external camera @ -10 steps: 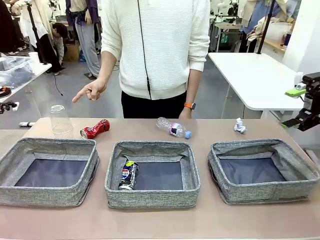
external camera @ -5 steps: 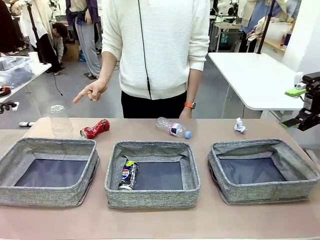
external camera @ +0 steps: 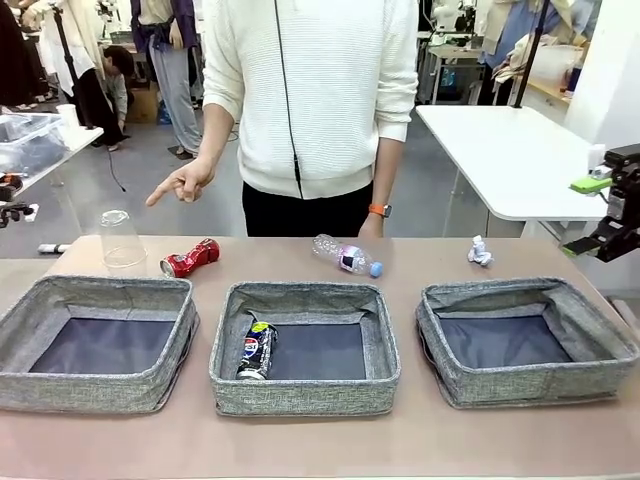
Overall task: Sort the waste into the appropriate baskets.
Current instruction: Pick up the waste item pointed out by the person.
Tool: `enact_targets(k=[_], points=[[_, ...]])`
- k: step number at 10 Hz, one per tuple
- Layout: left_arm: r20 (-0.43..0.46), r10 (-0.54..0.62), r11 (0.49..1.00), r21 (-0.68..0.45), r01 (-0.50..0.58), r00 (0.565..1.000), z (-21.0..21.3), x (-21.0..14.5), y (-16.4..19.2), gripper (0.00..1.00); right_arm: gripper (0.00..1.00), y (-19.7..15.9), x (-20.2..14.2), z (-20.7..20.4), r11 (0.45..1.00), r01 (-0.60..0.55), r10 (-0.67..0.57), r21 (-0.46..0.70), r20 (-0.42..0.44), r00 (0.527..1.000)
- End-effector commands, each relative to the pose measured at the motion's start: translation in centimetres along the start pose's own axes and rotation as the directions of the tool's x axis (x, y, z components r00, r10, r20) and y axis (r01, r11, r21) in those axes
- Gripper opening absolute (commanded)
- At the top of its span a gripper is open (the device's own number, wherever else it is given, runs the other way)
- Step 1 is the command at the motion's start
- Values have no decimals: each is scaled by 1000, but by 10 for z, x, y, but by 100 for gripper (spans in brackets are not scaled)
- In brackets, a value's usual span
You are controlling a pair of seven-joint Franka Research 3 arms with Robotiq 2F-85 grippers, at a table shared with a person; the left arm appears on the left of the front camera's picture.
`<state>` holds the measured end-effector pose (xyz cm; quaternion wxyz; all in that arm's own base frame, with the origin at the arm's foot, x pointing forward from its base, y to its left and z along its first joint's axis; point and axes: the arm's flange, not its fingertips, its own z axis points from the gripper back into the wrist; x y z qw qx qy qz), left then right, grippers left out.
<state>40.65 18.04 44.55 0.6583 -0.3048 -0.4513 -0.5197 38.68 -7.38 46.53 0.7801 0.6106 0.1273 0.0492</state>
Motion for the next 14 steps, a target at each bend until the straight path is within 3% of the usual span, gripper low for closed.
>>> enact_targets(k=[1,2,3,4,6,8,9,10,14], points=[[-60,-88,996,-34,86,994,-5,-29,64,100,100,7,1,0,1000,17,-17,15,2,1000],[-14,-103,995,-10,103,995,-16,-39,85,100,100,7,1,0,1000,17,-17,15,2,1000],[67,47,997,61,-51,997,-20,-41,110,100,100,7,1,0,1000,17,-17,15,2,1000],[-57,-71,997,-34,69,996,-22,-40,67,100,100,7,1,0,1000,17,-17,15,2,1000],[-57,-71,997,-34,69,996,-22,-40,67,100,100,7,1,0,1000,17,-17,15,2,1000],[-37,-38,999,21,39,999,-30,-59,108,100,100,7,1,0,1000,17,-17,15,2,1000],[-35,-19,999,-30,18,999,-39,-68,125,100,100,7,1,0,1000,17,-17,15,2,1000],[-68,2,1000,26,-1,998,-50,-77,140,100,100,7,1,0,1000,17,-17,15,2,1000],[-123,39,999,15,-37,992,-70,-99,172,100,100,7,1,0,1000,17,-17,15,2,1000]])
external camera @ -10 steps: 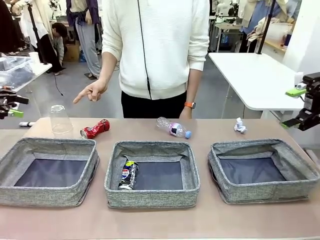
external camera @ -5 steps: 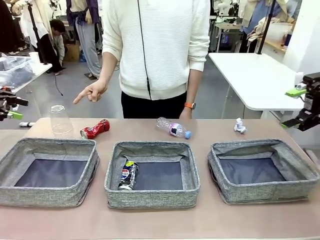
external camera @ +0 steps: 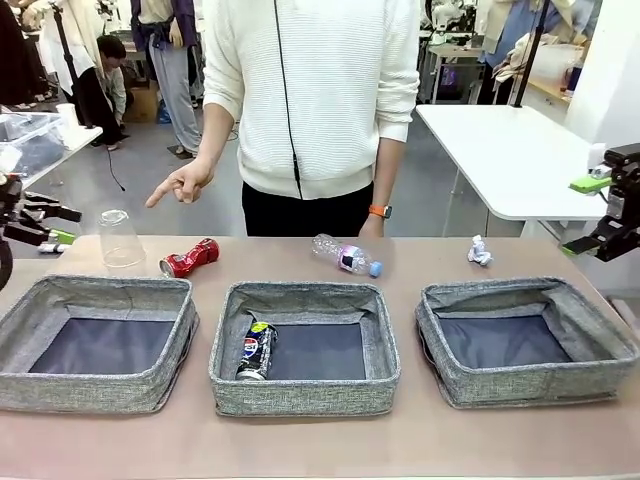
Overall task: Sort the waste into the appropriate baskets.
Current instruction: Pick up the waste item pointed out by the person.
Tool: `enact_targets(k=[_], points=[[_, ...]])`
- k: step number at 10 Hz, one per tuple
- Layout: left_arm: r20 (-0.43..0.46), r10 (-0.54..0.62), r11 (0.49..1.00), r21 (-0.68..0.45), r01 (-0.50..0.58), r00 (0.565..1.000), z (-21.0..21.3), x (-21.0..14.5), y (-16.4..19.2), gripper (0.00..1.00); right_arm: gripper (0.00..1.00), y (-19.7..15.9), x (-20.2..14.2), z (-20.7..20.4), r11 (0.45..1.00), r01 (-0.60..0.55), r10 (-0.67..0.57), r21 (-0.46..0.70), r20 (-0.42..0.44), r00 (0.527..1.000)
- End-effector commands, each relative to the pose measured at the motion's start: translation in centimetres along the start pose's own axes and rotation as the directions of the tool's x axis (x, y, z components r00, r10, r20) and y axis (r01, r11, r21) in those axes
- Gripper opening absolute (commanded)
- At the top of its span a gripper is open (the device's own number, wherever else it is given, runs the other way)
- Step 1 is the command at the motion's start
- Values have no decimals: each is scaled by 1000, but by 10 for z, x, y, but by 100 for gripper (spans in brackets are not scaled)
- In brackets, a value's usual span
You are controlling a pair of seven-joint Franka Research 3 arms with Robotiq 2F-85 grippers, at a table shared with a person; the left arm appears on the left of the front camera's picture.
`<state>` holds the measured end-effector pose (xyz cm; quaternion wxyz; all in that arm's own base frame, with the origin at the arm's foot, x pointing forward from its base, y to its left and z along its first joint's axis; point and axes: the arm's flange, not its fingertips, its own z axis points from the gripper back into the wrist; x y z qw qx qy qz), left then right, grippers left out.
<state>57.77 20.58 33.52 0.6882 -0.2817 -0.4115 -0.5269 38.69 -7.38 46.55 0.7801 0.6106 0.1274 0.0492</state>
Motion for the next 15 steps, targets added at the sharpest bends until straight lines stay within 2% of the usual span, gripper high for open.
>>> enact_targets(k=[1,4,7,10,15], points=[[-18,26,1000,-8,-27,999,-4,-1,14,100,100,7,1,0,1000,17,-17,15,2,1000],[-19,61,998,-11,-61,998,-23,-12,23,100,100,7,1,0,1000,17,-17,15,2,1000],[-9,67,996,64,-66,998,-46,-19,41,100,100,7,1,0,1000,17,-17,15,2,1000],[-8,78,997,13,-78,997,-69,-16,44,100,100,7,1,0,1000,17,-17,15,2,1000],[50,90,996,-14,-90,995,-83,-18,46,100,100,7,1,0,1000,17,-17,15,2,1000]])
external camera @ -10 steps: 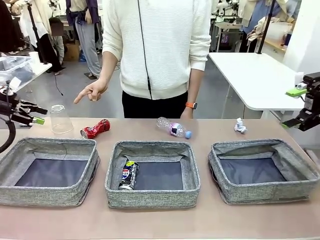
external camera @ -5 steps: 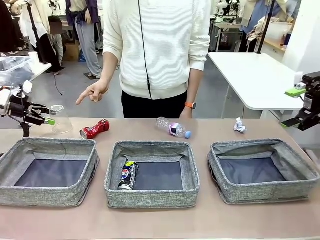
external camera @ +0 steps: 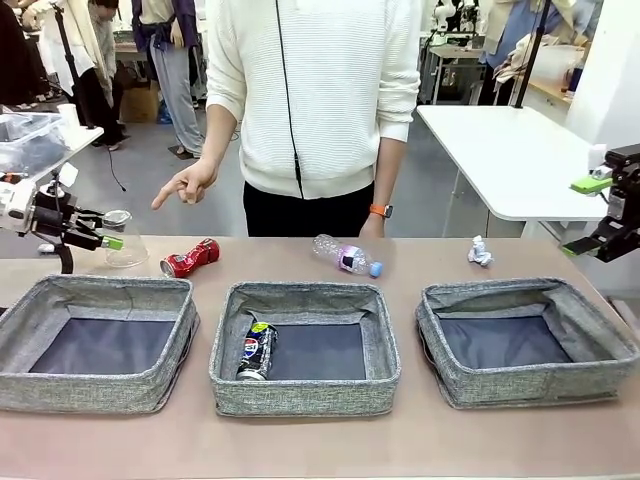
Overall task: Sort the waste into the appropriate baskets.
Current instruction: Pick up the waste item pointed out by the person.
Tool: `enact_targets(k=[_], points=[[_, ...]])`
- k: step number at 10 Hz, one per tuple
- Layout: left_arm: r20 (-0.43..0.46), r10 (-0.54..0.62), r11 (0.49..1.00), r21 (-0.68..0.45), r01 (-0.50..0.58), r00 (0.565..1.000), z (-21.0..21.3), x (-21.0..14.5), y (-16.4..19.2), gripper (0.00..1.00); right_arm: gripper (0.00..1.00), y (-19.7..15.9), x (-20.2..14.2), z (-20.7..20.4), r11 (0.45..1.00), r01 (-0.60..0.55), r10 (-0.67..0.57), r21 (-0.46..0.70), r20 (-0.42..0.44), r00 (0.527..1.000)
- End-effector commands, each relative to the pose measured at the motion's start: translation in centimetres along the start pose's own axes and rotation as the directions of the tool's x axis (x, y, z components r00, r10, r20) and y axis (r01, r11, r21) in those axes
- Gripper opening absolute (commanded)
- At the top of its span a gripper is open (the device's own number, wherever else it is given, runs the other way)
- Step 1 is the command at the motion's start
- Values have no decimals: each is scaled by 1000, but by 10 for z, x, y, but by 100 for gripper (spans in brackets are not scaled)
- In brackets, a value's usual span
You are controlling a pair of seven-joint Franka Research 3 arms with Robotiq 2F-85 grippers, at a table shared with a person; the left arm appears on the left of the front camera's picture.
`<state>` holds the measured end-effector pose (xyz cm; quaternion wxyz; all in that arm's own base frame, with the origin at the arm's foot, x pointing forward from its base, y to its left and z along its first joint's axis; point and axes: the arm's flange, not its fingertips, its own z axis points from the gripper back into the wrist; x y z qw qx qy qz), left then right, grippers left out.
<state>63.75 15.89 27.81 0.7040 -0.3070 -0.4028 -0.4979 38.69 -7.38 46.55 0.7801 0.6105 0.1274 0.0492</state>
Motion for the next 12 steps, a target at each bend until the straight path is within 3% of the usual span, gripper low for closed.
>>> enact_targets(k=[1,2,3,4,5,6,7,12], points=[[29,9,1000,-4,-9,1000,0,2,4,100,100,7,1,0,1000,17,-17,15,2,1000],[28,10,1000,-10,-10,1000,-1,3,2,40,100,7,1,0,1000,17,-17,15,2,1000],[31,9,1000,-17,-9,999,-1,4,2,40,100,7,1,0,1000,17,-17,15,2,1000],[38,-4,1000,-23,5,999,-1,4,0,0,100,7,1,0,1000,17,-17,15,2,1000],[39,-5,1000,-20,6,999,-1,4,-1,35,100,7,1,0,1000,17,-17,15,2,1000],[42,0,1000,-20,1,999,-1,4,-1,0,100,7,1,0,1000,17,-17,15,2,1000],[42,0,1000,-25,1,999,-2,5,-1,13,100,7,1,0,1000,17,-17,15,2,1000],[43,7,1000,-8,-7,999,4,8,-4,13,100,7,1,0,1000,17,-17,15,2,1000]])
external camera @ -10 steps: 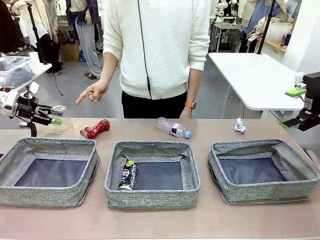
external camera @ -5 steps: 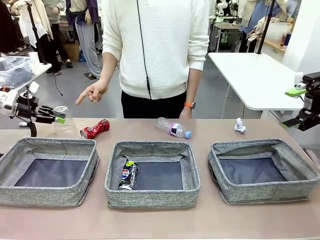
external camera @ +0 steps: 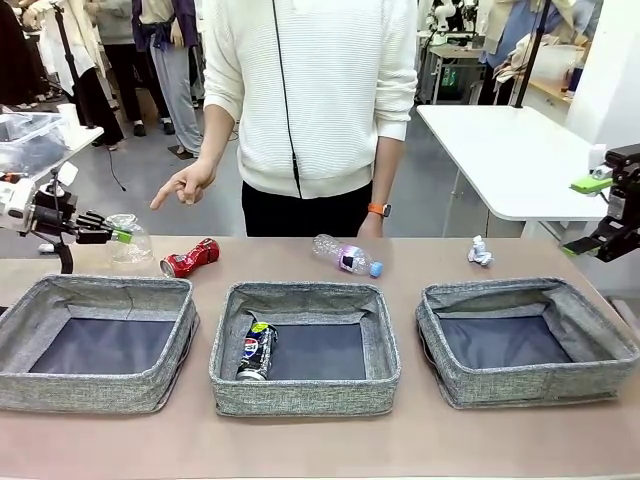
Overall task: Sort the waste into the appropriate baskets.
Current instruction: Pick up the waste item pointed out by the person.
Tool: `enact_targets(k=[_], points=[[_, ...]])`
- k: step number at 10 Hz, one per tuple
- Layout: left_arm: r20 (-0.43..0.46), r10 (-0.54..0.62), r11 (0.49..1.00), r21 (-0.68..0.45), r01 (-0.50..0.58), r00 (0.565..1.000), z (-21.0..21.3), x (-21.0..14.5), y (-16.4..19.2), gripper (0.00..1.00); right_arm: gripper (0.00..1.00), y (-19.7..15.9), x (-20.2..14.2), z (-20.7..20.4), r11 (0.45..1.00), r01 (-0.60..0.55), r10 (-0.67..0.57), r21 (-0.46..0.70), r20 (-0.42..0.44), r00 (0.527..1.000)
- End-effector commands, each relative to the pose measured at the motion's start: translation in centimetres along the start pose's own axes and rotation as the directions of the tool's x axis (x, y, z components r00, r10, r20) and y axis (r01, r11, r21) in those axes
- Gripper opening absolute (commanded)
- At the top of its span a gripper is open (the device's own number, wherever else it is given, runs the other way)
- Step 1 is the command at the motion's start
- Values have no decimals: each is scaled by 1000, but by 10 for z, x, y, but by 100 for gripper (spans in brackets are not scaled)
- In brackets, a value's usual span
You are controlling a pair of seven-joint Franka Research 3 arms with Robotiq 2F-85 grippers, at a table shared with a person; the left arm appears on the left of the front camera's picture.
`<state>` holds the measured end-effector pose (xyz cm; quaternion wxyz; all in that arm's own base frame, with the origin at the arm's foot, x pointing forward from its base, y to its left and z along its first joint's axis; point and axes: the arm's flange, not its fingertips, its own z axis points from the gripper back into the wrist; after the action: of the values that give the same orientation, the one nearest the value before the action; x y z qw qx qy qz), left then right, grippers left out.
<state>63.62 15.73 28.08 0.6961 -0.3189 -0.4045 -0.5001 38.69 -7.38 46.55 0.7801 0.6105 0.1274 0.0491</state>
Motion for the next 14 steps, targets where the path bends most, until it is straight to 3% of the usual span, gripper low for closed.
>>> enact_targets(k=[1,3,4,6,7,8,10,11,12,14], points=[[33,6,1000,28,-7,999,8,7,-4,13,100,7,1,0,1000,17,-17,15,2,1000],[24,20,999,33,-21,1000,37,22,-17,13,100,7,1,0,1000,17,-17,15,2,1000],[-9,91,995,44,-91,996,67,43,-35,13,100,7,1,0,1000,17,-17,15,2,1000],[-198,239,971,67,-231,951,120,89,-83,13,100,7,1,0,1000,17,-17,15,2,1000],[-204,318,948,90,-306,926,136,112,-109,13,100,7,1,0,1000,17,-17,15,2,1000],[-200,450,893,137,-430,871,140,132,-133,13,100,7,1,0,1000,17,-17,15,2,1000],[-106,553,820,242,-518,826,132,153,-162,13,100,7,1,0,1000,17,-17,15,2,1000],[-84,581,805,208,-556,810,124,154,-168,13,100,7,1,0,1000,17,-17,15,2,1000],[-164,494,866,187,-465,854,153,150,-150,13,100,7,1,0,1000,17,-17,15,2,1000],[-164,494,866,187,-465,854,153,150,-150,13,100,7,1,0,1000,17,-17,15,2,1000]])
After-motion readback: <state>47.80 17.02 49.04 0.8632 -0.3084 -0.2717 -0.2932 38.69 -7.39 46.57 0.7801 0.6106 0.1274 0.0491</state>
